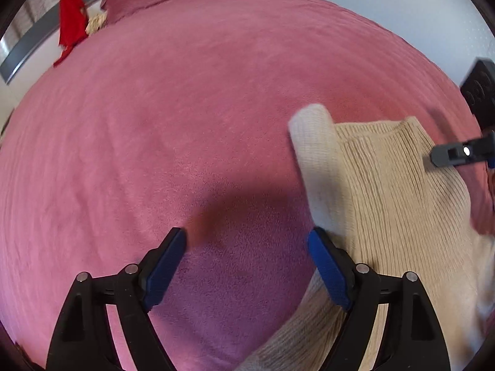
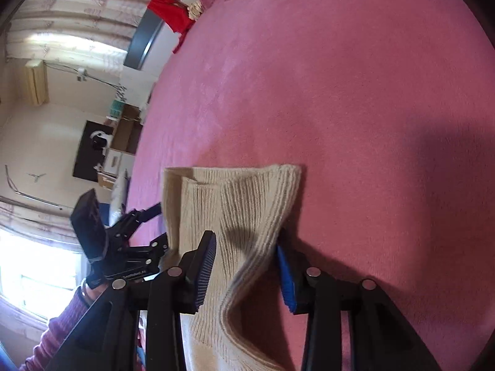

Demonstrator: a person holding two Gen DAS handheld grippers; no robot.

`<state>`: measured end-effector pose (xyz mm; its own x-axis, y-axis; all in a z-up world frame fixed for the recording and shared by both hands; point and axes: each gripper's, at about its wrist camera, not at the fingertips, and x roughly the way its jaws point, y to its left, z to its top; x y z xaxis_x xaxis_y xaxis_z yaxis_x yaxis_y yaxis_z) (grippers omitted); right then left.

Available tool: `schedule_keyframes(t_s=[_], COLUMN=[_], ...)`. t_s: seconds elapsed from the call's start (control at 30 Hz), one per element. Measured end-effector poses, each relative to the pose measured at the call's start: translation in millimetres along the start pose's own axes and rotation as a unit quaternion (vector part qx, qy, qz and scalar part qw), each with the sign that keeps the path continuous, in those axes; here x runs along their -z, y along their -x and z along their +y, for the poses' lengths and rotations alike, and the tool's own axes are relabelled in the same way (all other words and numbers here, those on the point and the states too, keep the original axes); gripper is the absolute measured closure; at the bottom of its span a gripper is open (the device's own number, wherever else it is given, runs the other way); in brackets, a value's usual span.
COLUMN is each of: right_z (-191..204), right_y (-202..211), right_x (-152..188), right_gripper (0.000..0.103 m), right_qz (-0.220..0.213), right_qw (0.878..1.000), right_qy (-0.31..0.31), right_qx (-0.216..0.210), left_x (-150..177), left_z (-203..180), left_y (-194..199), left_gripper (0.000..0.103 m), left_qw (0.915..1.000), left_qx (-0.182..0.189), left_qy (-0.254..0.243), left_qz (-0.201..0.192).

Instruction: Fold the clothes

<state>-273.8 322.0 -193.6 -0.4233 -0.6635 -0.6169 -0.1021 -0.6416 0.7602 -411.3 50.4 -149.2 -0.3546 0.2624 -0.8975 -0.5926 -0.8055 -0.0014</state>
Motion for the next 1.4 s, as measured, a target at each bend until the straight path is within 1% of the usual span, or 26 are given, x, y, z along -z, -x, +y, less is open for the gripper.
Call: schedule_keyframes(t_s=[0.07,0.1,0.17,0.23,0.27,0.33,0.37,0.43,0.5,0.53,0.6,0.63,0.67,0.7,0.73,0.77,0.83,0.9,0.97,1.03,1.17,1.23,1.27,1.3,1.33,1.4], right_z=[-3.8,-6.3,-10.8,-14.4,-16.1,-17.4,-18.1,-16.1,-14.8,-15.4,-15.5,-14.9,-12.3,-9.7,-6.2,-2.6,9.4,22.7,46.3,72.6,121.2,141.7,150.8,150.1,149.3,147.6], right_y=[2.9,9.9,25.0,21.1,20.9,18.9,18.5,15.9,7.0,3.1,-1.9,-3.9,-3.8,-3.7,-4.2,-4.7,-1.5,3.3,3.9,1.4,-7.5,-17.6,-24.4,-38.8,-53.4,-82.5], right_x=[1.8,2.1,3.6,3.3,2.5,-0.4,-2.4,-6.2,-9.1,-9.7,-9.9,-9.8,-9.8,-9.7,-9.4,-9.1,-13.7,-22.1,-42.9,-64.5,-100.0,-115.0,-122.2,-125.5,-128.8,-135.2], right_gripper=[0.066,0.066,0.065,0.065,0.065,0.064,0.064,0.063,0.062,0.062,0.063,0.067,0.080,0.090,0.099,0.099,0.099,0.099,0.099,0.099,0.099,0.099,0.099,0.099,0.095,0.083], right_qz=[-0.008,-0.019,-0.034,-0.017,-0.012,0.000,0.006,0.012,0.019,0.018,0.016,0.016,0.018,0.020,0.022,0.024,0.005,-0.017,-0.033,-0.045,-0.077,-0.093,-0.098,-0.090,-0.081,-0.062], right_qw=[1.000,1.000,0.999,0.999,0.999,0.999,0.999,0.999,0.999,0.999,0.999,0.999,1.000,1.000,0.999,0.998,0.999,0.999,0.999,0.997,0.994,0.991,0.990,0.991,0.992,0.994], right_qy=[-0.012,-0.020,-0.030,-0.032,-0.032,-0.030,-0.028,-0.019,-0.015,-0.015,-0.010,-0.005,0.002,0.010,0.017,0.024,0.018,0.011,0.022,0.043,0.070,0.084,0.091,0.086,0.082,0.073], right_qx=[-0.012,-0.009,-0.003,-0.008,-0.011,-0.017,-0.018,-0.026,-0.037,-0.037,-0.033,-0.028,-0.009,0.010,0.029,0.047,0.041,0.027,0.037,0.055,0.042,0.037,0.038,0.040,0.043,0.049], left_x=[2.4,4.8,9.0,11.9,12.2,11.5,10.4,7.9,5.4,3.7,0.7,0.1,0.3,0.7,0.7,0.2,-1.6,-5.1,-9.2,-12.3,-17.7,-17.3,-12.6,-8.8,-5.6,5.8], left_z=[3.4,7.6,19.8,34.1,37.6,37.2,29.9,9.8,-5.2,-10.1,-13.8,-15.1,-16.3,-17.5,-18.4,-18.6,-17.1,-9.2,4.9,26.4,81.8,114.7,126.3,136.1,144.5,153.8], left_y=[2.3,5.6,13.9,24.5,26.4,23.5,18.8,8.3,-0.8,-4.6,-7.3,-7.3,-6.0,-4.2,-1.8,1.0,7.5,16.4,29.0,42.9,67.8,74.9,73.3,67.2,57.4,36.0], left_gripper=[0.020,0.020,0.020,0.020,0.020,0.020,0.020,0.020,0.020,0.020,0.019,0.020,0.035,0.044,0.064,0.094,0.093,0.093,0.093,0.093,0.093,0.093,0.093,0.091,0.089,0.086], left_qw=[1.0000,0.9999,0.9990,0.9950,0.9921,0.9869,0.9881,0.9928,0.9964,0.9973,0.9983,0.9986,0.9988,0.9988,0.9984,0.9978,0.9970,0.9959,0.9948,0.9937,0.9908,0.9868,0.9850,0.9846,0.9850,0.9865], left_qx=[0.004,0.005,0.022,0.060,0.085,0.131,0.133,0.115,0.083,0.069,0.055,0.050,0.048,0.047,0.054,0.065,0.077,0.083,0.080,0.069,0.034,0.004,-0.012,-0.029,-0.048,-0.067], left_qy=[0.003,0.008,0.036,0.072,0.085,0.093,0.077,0.030,-0.003,-0.011,-0.002,0.002,-0.001,-0.006,-0.008,-0.006,0.008,0.031,0.047,0.063,0.095,0.124,0.136,0.144,0.149,0.148], left_qz=[-0.003,-0.006,-0.016,-0.035,-0.035,-0.017,-0.002,0.016,0.019,0.020,0.018,0.016,0.013,0.011,0.011,0.011,0.004,-0.017,-0.043,-0.061,-0.091,-0.104,-0.105,-0.094,-0.073,-0.020])
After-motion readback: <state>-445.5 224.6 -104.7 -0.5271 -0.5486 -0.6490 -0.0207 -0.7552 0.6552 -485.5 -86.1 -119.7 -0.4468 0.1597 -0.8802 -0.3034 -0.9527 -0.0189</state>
